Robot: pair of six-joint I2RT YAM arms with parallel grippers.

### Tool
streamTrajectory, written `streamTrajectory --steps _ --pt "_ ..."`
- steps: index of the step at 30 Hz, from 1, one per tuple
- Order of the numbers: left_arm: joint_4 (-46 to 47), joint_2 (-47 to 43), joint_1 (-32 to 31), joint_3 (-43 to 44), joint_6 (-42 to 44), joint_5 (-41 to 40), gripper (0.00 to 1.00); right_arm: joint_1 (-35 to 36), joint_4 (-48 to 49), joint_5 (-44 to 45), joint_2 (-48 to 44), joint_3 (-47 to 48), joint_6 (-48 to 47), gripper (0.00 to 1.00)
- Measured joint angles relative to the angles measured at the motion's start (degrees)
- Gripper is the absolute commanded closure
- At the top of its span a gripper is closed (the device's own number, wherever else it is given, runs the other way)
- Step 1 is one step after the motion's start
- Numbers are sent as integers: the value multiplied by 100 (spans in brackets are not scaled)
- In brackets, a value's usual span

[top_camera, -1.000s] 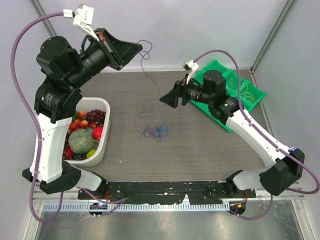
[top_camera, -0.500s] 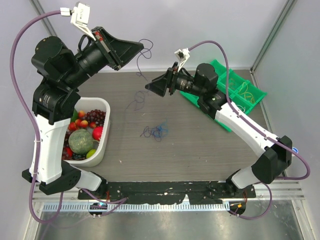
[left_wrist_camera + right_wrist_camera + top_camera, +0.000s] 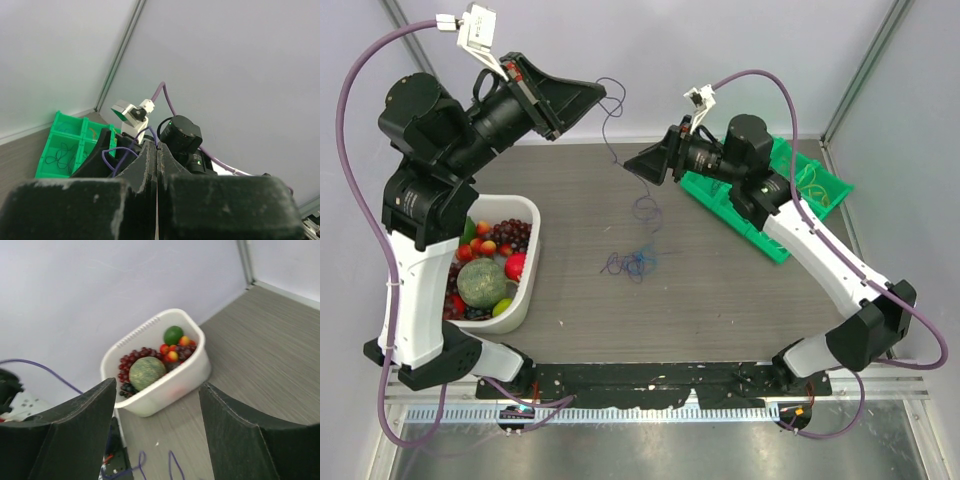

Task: Untangle the cables

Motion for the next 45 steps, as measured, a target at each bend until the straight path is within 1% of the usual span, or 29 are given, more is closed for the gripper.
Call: streamTrajectory --steps 4,11,17,24,26,28,30,31,32,33,34,35,36,40,42,44,45 --pt "0 4 0 7 -4 24 100 17 426 -358 -258 -188 313 27" --pt "15 31 0 7 -37 136 100 24 627 -529 -509 -223 442 27" --pt "85 39 0 7 -48 208 100 24 640 -579 -407 -184 573 27" --pt "120 39 0 7 -48 214 100 37 887 -776 -111 -92 704 28" --pt "127 39 0 7 -48 219 100 48 929 -828 -28 -55 715 29" --pt "129 39 0 7 -50 238 100 63 968 -852 28 -50 717 32" --pt "129 39 0 7 -50 256 100 68 997 -861 79 -50 717 37" --pt "129 39 0 7 -50 256 100 74 1010 -863 105 -50 721 46" --pt "129 39 0 7 -50 258 100 74 1019 -866 127 -50 728 51" --pt "129 39 0 7 -50 258 100 74 1021 -866 146 -50 730 65" --pt "129 39 0 7 -50 258 100 74 1029 -866 170 -50 758 72" --pt "129 42 0 7 -50 258 100 74 1029 -866 190 -48 785 91" --pt "127 42 0 7 -48 258 100 74 1032 -863 197 -50 767 99" --pt "125 31 0 -37 -2 199 100 76 883 -717 184 -33 706 99" --pt "103 -107 0 -345 26 -68 100 76 599 -494 151 -4 553 99" --pt "-24 -328 0 -894 42 -511 95 72 304 -170 81 4 372 99" --pt "-144 -387 7 -1088 42 -699 89 70 175 9 26 4 291 100"
